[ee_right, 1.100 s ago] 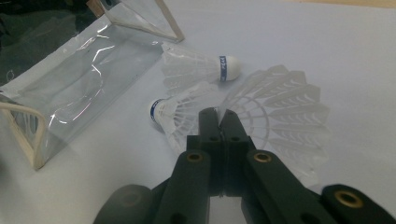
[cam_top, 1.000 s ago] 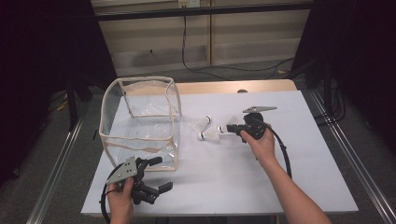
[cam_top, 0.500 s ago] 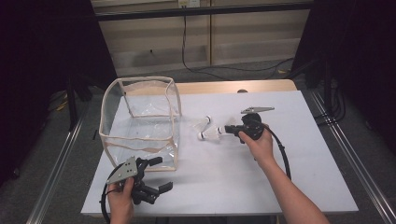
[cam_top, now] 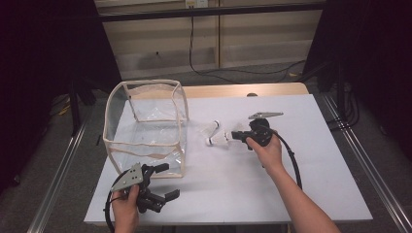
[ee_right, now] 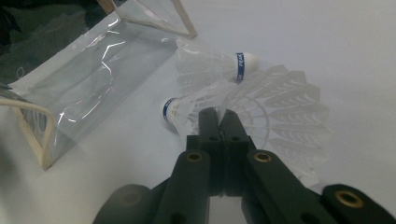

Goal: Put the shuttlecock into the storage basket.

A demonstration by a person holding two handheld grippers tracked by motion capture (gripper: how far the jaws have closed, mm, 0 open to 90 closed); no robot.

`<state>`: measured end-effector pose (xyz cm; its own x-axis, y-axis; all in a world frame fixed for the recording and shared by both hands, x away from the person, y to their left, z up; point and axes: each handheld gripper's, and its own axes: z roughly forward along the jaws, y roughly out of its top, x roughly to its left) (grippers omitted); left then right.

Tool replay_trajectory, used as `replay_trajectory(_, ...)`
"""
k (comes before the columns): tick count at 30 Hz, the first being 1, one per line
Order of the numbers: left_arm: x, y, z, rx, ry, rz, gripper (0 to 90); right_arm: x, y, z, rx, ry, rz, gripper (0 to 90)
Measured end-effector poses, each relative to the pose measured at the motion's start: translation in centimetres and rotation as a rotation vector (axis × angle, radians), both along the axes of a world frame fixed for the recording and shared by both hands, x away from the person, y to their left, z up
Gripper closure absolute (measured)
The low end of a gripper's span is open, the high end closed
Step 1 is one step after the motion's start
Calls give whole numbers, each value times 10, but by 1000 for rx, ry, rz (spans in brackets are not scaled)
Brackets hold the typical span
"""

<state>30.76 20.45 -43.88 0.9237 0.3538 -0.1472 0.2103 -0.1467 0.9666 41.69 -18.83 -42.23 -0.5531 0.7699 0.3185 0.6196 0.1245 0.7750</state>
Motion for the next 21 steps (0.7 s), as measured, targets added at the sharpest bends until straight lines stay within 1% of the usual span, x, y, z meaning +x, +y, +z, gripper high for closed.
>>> replay_trajectory(3,0,0,0,1,5,-1,21,0,1,0,0,-1,2,898)
replay_trajectory(6,0,0,0,0,-1,0,20,0,2,-1,2,1,7,898)
replay_trajectory(12,0,-1,0,-2,5,-2,21,0,1,-1,7,-1,7,898)
replay_trajectory(14,0,-1,0,2,2,-6,21,0,2,-2,9,5,6,898)
replay_trajectory(21,0,-1,-1,0,3,-6,21,1,3,-3,13,3,8,898)
